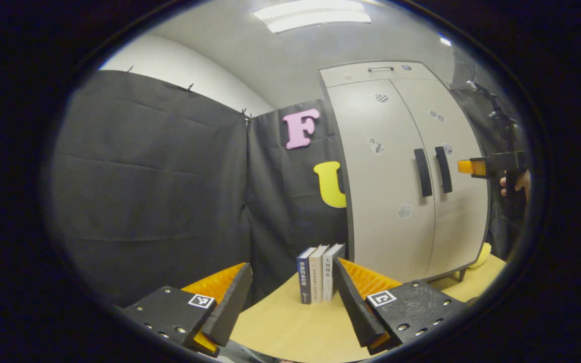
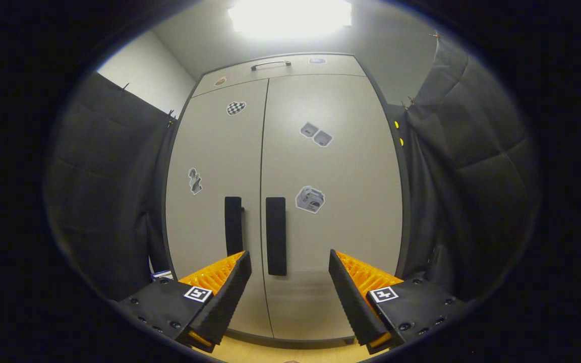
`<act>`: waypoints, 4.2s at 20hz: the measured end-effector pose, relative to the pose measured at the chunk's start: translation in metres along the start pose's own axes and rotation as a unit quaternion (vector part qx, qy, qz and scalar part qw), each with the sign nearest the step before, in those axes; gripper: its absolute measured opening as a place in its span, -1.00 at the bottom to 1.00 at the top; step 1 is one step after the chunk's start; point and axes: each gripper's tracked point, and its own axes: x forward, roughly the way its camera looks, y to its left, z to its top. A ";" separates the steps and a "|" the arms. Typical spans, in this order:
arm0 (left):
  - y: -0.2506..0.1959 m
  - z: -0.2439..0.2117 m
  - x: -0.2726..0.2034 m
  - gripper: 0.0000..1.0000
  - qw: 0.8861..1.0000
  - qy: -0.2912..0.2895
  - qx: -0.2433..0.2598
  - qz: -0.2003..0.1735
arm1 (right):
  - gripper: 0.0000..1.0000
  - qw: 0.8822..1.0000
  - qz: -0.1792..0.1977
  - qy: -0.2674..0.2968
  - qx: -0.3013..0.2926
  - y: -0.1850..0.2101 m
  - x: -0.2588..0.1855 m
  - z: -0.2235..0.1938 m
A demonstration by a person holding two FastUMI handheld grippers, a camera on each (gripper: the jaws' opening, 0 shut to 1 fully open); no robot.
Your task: Open the right door of the double-door shoe cabinet with the right hand, and open the left door with the left hand.
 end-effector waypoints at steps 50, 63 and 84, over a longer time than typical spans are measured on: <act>-0.071 0.015 0.006 0.90 0.996 -0.023 -0.012 -0.083 | -0.66 0.989 0.063 0.123 0.045 -0.026 -0.027 -0.007; -0.153 0.018 0.015 0.87 0.984 -0.023 -0.011 -0.175 | -0.67 0.992 0.034 0.120 0.027 -0.053 -0.044 -0.005; -0.230 0.031 0.004 0.87 0.970 -0.026 -0.019 -0.243 | -0.76 0.989 -0.100 0.099 -0.044 -0.129 -0.049 -0.005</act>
